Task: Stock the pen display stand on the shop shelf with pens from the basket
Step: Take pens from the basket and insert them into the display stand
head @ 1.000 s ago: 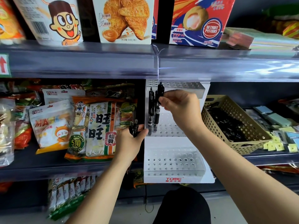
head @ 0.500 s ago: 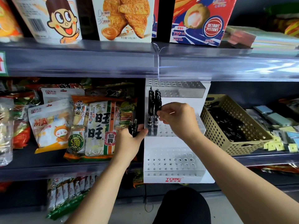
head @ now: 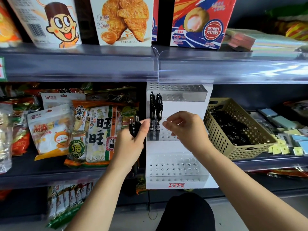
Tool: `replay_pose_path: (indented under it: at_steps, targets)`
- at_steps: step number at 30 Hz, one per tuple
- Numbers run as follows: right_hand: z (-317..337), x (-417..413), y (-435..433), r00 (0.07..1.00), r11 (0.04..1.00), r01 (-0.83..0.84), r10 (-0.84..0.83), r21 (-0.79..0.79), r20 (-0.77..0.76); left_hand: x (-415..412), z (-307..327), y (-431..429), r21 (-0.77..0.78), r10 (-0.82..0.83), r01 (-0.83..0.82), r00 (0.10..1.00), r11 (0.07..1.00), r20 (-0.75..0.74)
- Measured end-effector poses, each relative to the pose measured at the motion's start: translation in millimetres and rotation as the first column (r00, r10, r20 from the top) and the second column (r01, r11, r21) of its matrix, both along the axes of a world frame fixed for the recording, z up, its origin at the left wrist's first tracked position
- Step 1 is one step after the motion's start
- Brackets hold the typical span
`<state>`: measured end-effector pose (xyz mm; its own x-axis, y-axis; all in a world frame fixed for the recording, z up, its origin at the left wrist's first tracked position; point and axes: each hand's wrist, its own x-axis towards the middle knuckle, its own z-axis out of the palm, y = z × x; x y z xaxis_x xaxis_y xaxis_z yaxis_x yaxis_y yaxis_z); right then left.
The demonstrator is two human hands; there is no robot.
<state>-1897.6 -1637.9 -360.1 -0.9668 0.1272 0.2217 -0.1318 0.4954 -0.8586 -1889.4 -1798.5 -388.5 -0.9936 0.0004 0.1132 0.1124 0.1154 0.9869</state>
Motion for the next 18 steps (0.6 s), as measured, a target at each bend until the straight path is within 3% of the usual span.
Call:
replay_pose_path:
  at_steps: [4, 9, 15, 18]
  targets:
    - [7, 19, -4, 0.965, 0.962, -0.237, 0.249, -0.135, 0.083, 9, 9, 5, 0.185, -0.272, 0.254, 0.959, 0.949, 0.079]
    - [10, 30, -8, 0.880, 0.880, -0.415, 0.453, -0.231, 0.143, 15, 8, 15, 0.195, -0.309, 0.283, 0.943, 0.939, 0.120]
    - [8, 26, -1, 0.939, 0.936, -0.295, 0.322, -0.194, 0.124, 12, 5, 16, 0.183, -0.248, 0.226, 0.963, 0.957, 0.108]
    - [17, 18, 13, 0.984, 0.923, -0.130, 0.165, -0.361, 0.068, 7, 0, 9, 0.134, -0.144, 0.130, 0.985, 0.982, 0.099]
